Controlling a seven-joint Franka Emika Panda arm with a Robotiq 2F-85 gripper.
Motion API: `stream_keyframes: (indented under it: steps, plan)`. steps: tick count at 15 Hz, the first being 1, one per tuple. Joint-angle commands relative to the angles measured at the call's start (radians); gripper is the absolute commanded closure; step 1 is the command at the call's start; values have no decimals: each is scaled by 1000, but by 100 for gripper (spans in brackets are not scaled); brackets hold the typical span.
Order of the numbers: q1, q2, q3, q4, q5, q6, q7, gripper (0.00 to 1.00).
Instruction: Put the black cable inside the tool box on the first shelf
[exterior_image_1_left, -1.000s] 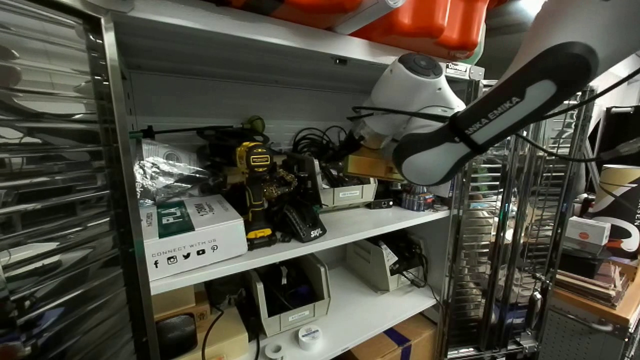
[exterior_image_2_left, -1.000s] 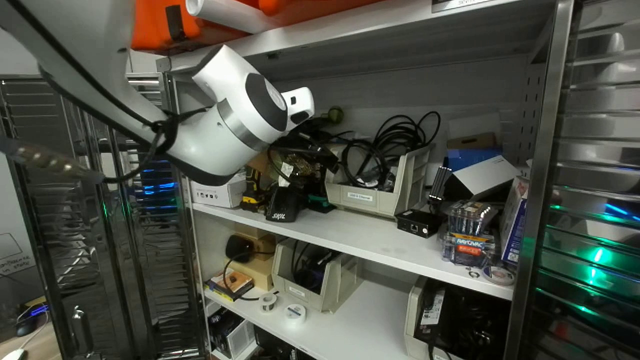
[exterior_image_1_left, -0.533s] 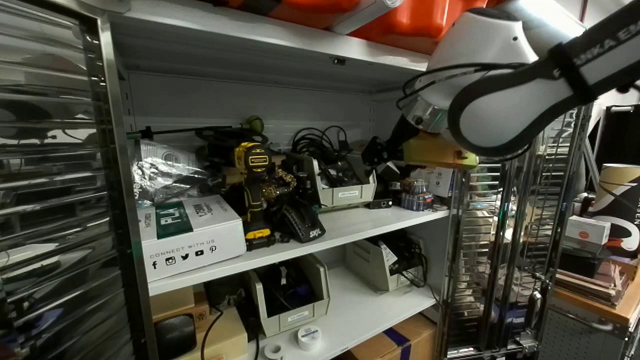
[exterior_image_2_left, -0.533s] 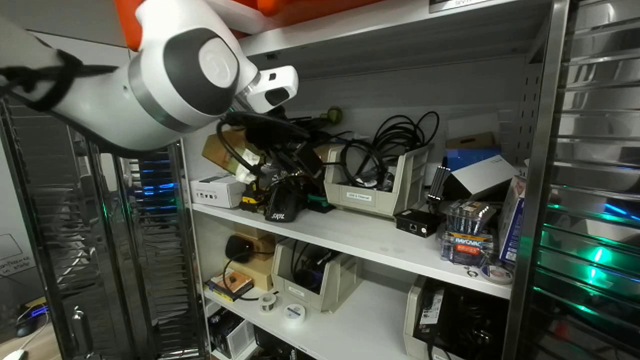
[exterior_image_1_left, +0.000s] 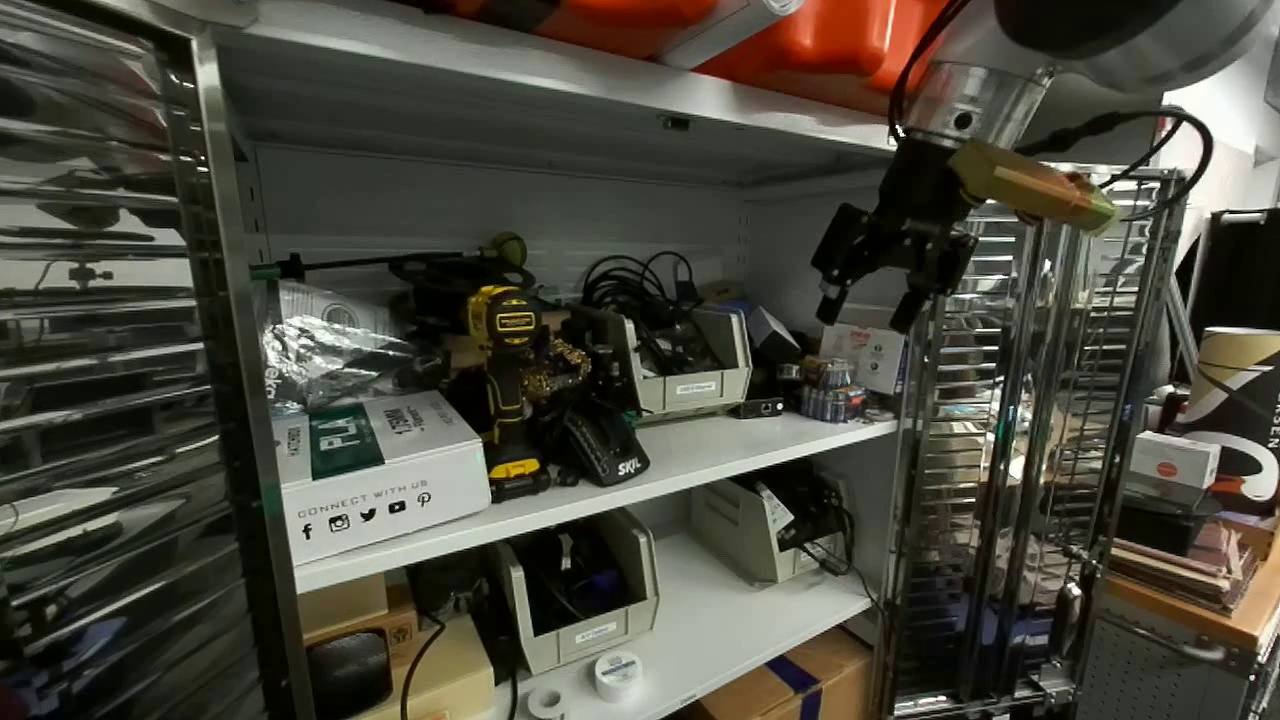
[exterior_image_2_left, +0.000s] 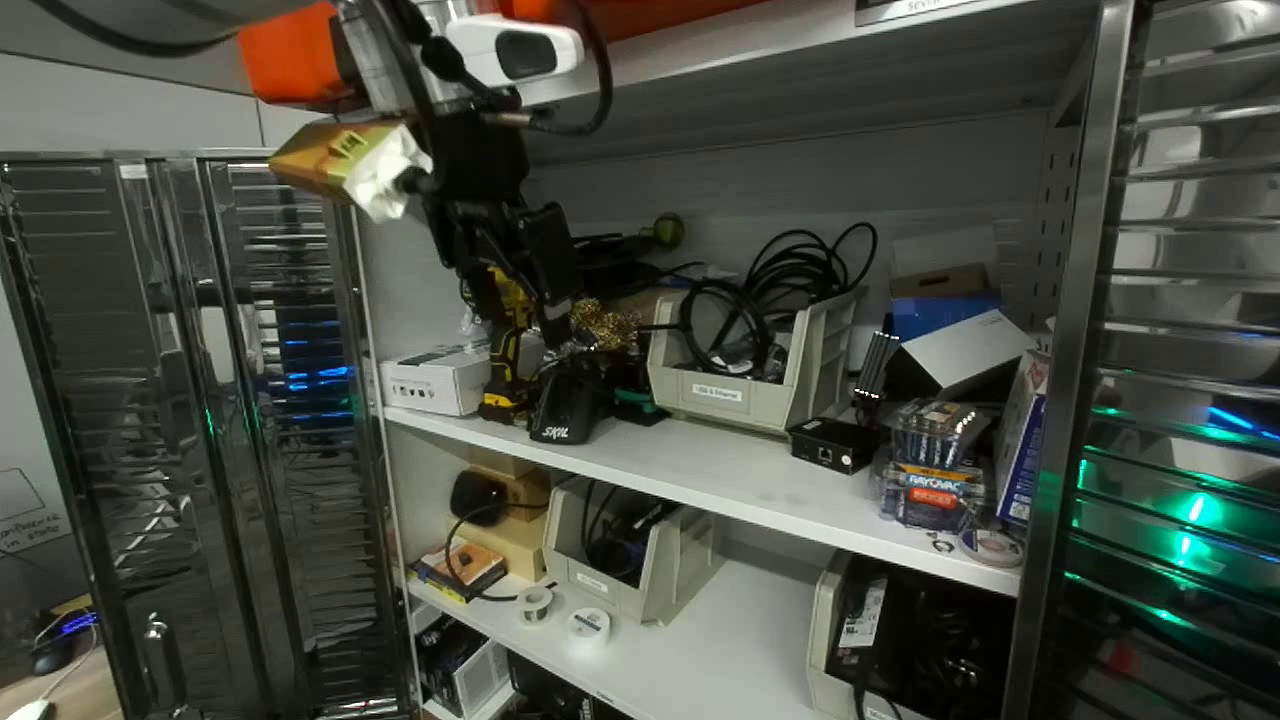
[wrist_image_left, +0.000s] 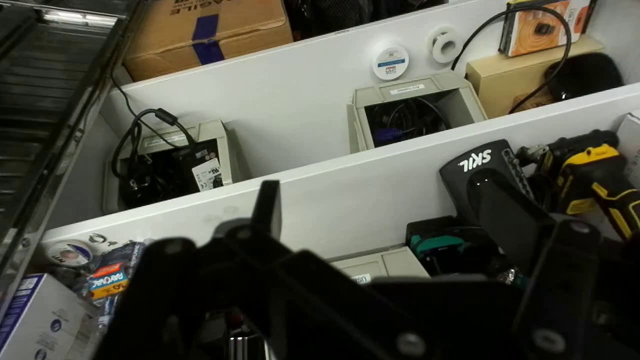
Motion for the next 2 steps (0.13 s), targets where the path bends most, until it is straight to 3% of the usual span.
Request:
stream_keyframes:
  steps: [1, 2]
  plan:
    - [-96, 8, 80, 12, 49, -11, -39, 0]
    - [-95, 9, 84, 14, 49, -12, -38, 0]
